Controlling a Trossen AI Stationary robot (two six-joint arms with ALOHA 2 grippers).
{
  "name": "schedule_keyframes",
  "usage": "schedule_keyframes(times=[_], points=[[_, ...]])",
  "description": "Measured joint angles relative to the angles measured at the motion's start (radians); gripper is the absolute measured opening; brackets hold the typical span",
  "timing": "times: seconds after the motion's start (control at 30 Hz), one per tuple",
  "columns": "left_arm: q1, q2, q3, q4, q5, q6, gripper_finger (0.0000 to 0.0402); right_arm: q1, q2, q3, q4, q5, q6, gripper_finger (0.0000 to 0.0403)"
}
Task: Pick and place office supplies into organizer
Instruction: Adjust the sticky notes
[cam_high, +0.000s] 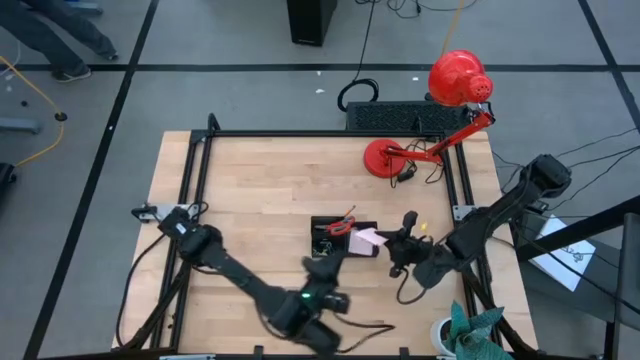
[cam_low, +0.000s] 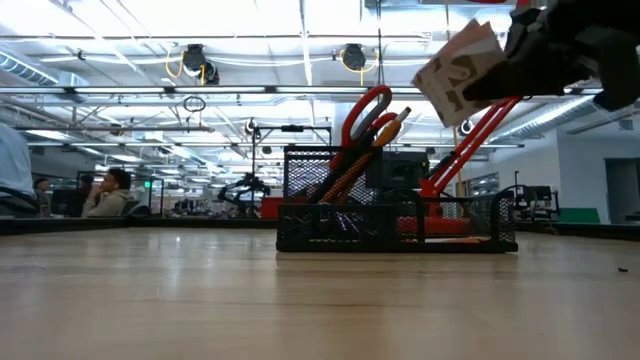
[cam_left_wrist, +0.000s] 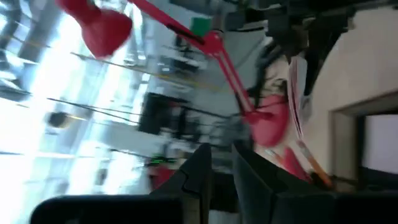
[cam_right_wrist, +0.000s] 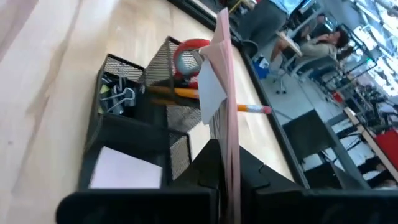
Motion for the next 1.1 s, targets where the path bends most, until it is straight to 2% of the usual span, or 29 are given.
schedule_keyframes(times=[0.1, 0.17, 0.2, 0.33, 0.43, 0.57, 0.77, 1.1], points=[[-0.028, -0.039, 0.002, -0.292, 0.092, -0.367, 0.0071, -0.003, 0.089, 0.069, -0.04, 0.027, 0.043, 0.0001], [-0.043, -0.059, 0.001, -0.49, 0.166, -0.596, 0.0071, -0.013, 0.167, 0.143, -0.125, 0.041, 0.086, 0.0001], [-0.044, -0.064, -0.003, -0.514, 0.196, -0.675, 0.0071, -0.019, 0.212, 0.189, -0.185, 0.045, 0.113, 0.0001], [-0.06, -0.125, -0.067, -0.5, 0.292, -0.671, 0.0072, -0.045, 0.372, 0.392, -0.488, 0.046, 0.268, 0.0001], [-0.076, -0.153, -0.122, -0.502, 0.289, -0.698, 0.0072, -0.05, 0.446, 0.513, -0.732, 0.045, 0.432, 0.0001], [-0.091, -0.175, -0.179, -0.503, 0.28, -0.725, 0.0072, -0.021, 0.489, 0.597, -0.939, 0.039, 0.628, 0.0001], [-0.103, -0.194, -0.216, -0.505, 0.283, -0.719, 0.0072, -0.009, 0.54, 0.598, -0.958, -0.082, 0.702, 0.0], [-0.098, -0.2, -0.217, -0.505, 0.285, -0.717, 0.0072, -0.04, 0.672, 0.597, -0.931, -0.053, 0.817, 0.0]])
